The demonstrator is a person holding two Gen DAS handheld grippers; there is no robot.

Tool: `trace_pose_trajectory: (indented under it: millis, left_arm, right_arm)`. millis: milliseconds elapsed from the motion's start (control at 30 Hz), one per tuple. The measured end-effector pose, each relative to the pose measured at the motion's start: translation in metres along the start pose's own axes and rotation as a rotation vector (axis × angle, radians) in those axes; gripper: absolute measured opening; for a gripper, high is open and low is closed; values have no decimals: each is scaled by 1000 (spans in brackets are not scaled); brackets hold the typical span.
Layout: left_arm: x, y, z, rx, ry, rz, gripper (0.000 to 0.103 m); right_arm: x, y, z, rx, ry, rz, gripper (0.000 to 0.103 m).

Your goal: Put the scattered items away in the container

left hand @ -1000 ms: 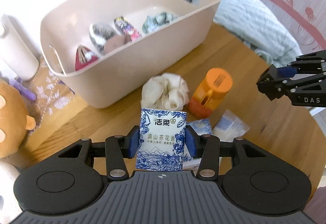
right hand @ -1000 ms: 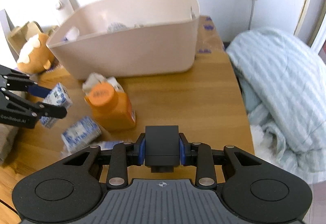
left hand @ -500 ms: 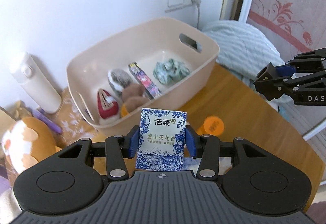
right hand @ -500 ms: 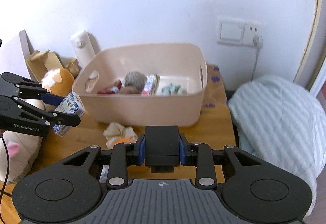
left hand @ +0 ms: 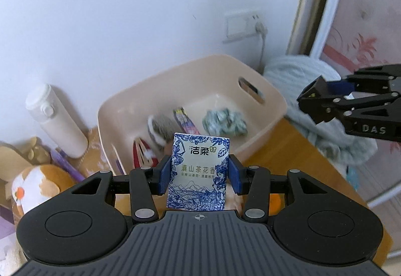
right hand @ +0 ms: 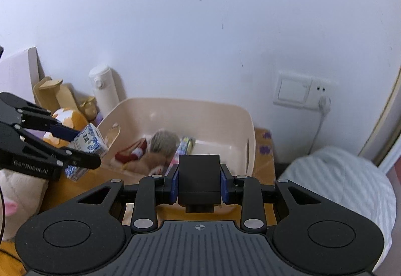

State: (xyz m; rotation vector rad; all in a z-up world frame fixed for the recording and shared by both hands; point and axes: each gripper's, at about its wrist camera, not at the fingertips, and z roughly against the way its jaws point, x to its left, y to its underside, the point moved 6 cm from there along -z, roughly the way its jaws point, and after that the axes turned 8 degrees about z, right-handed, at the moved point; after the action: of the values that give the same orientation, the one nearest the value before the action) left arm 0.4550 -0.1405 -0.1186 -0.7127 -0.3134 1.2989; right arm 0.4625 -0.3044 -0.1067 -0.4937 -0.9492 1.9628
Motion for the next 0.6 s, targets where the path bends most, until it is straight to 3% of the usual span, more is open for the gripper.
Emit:
trace_pose_trajectory:
  millis: [300,600]
  left_arm:
    - [-1,-18,-44,25,-26,79,48]
    - [11,-16,-90,94,-115,95,48]
  right_arm:
    - [-21,-30,-49,20,0,-55,29]
    - [-27,-27,-97,97,5,-62,29]
